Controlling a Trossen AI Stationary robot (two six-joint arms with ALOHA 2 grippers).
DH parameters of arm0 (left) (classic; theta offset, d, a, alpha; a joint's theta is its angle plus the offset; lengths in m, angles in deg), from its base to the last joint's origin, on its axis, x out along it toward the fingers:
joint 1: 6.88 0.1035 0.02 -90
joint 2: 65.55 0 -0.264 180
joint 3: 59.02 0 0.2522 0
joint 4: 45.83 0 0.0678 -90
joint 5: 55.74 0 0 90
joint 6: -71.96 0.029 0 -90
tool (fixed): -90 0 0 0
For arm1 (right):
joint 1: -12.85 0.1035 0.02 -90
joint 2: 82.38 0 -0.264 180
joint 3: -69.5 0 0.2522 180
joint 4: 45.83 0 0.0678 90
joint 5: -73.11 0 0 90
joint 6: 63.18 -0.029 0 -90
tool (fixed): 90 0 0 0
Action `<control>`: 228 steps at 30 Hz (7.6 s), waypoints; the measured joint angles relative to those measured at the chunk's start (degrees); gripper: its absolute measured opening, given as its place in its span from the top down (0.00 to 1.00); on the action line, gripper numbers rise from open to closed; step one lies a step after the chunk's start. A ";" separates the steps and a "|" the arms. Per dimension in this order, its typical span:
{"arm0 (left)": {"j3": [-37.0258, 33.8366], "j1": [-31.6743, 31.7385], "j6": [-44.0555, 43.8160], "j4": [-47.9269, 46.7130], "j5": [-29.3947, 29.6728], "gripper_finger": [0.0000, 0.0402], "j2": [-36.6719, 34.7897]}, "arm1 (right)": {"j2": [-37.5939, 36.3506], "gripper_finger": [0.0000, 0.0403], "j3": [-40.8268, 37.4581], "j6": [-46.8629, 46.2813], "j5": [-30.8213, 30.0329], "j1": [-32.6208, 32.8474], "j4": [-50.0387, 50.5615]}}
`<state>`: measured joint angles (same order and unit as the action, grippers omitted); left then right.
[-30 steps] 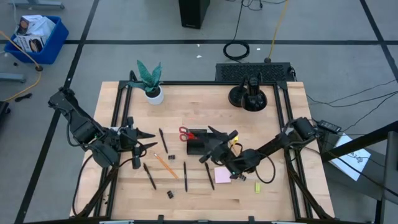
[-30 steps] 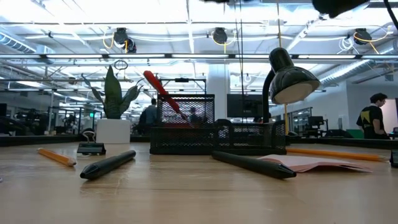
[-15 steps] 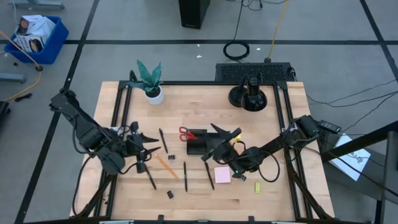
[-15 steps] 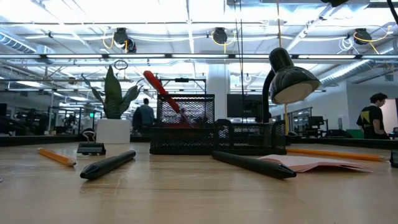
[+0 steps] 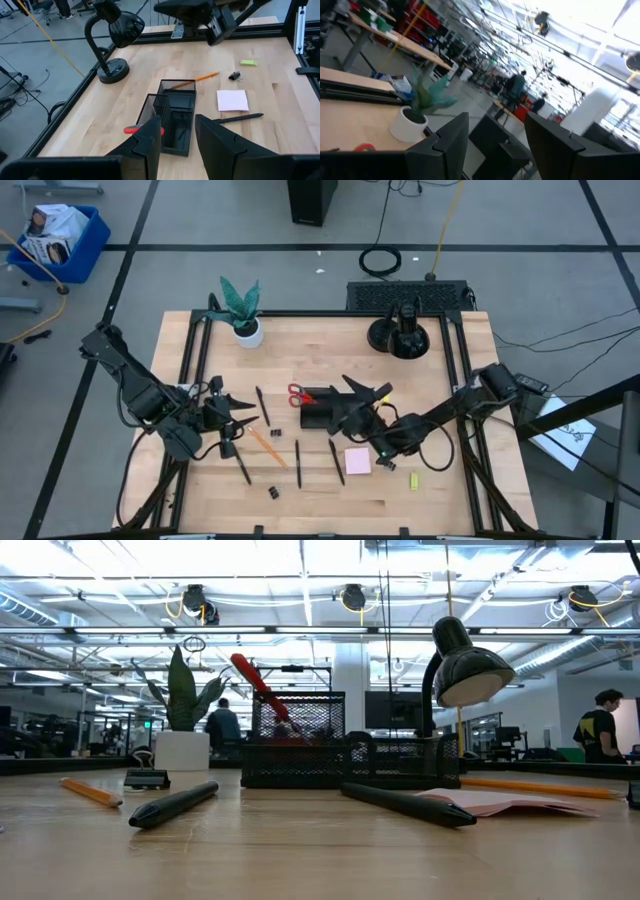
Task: Pick and place office supplies into organizer
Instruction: Put the right orange pencil into the desk organizer
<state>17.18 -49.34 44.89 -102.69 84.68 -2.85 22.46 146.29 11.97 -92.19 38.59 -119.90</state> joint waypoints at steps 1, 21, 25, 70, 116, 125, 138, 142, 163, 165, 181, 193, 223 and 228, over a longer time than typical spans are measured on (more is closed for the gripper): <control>0.00 0.00 0.00 -0.01 0.01 0.68 0.00 | -0.40 0.54 0.00 0.50 -1.02 0.14 0.10; 0.00 0.00 0.33 -0.06 0.00 0.68 0.00 | -13.32 0.54 0.00 0.87 -3.01 10.28 6.73; 0.00 0.00 0.33 -0.06 0.01 0.68 0.00 | -15.45 0.54 0.00 0.99 -2.71 12.35 9.63; 0.00 0.00 0.20 -0.03 0.62 0.68 -0.02 | -37.64 0.54 -0.02 -0.94 -7.42 18.32 30.54; 0.00 0.00 -0.04 0.05 2.14 0.68 -0.02 | -47.21 0.54 -0.02 -2.87 -11.95 16.24 43.99; 0.00 0.00 -0.02 0.05 2.19 0.68 -0.02 | -55.61 0.54 -0.02 -3.47 -12.51 16.26 50.36; 0.00 0.00 0.00 0.05 2.19 0.68 -0.02 | -60.84 0.54 0.00 -9.68 -14.72 16.26 58.31; 0.00 0.00 0.00 0.05 2.20 0.68 -0.02 | -60.55 0.54 -0.02 -15.05 -14.72 16.64 64.11; 0.00 1.21 -0.04 0.05 2.24 0.68 -0.02 | -65.81 0.54 4.74 -11.23 -12.84 22.08 64.13; 0.00 1.86 0.78 0.07 2.24 0.68 -0.02 | -64.77 0.54 6.01 -10.82 -7.06 22.69 64.02; 0.00 3.93 1.05 0.07 2.13 0.68 -0.02 | -56.53 0.54 25.03 -3.51 9.30 32.11 71.65; 0.00 3.93 0.10 0.07 2.11 0.68 -0.02 | -55.37 0.54 28.46 -18.57 -5.80 44.75 86.44; 0.00 3.93 -0.48 0.07 1.90 0.68 -0.02 | -58.04 0.54 9.06 -36.27 -14.67 45.66 73.31; 0.00 3.93 -1.64 0.10 1.91 0.68 -0.02 | -62.72 0.54 -0.59 -29.50 -14.74 43.32 59.84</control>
<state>17.18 -45.40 43.25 -102.59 86.59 -2.87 -40.26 145.69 -17.52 -106.93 81.91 -60.06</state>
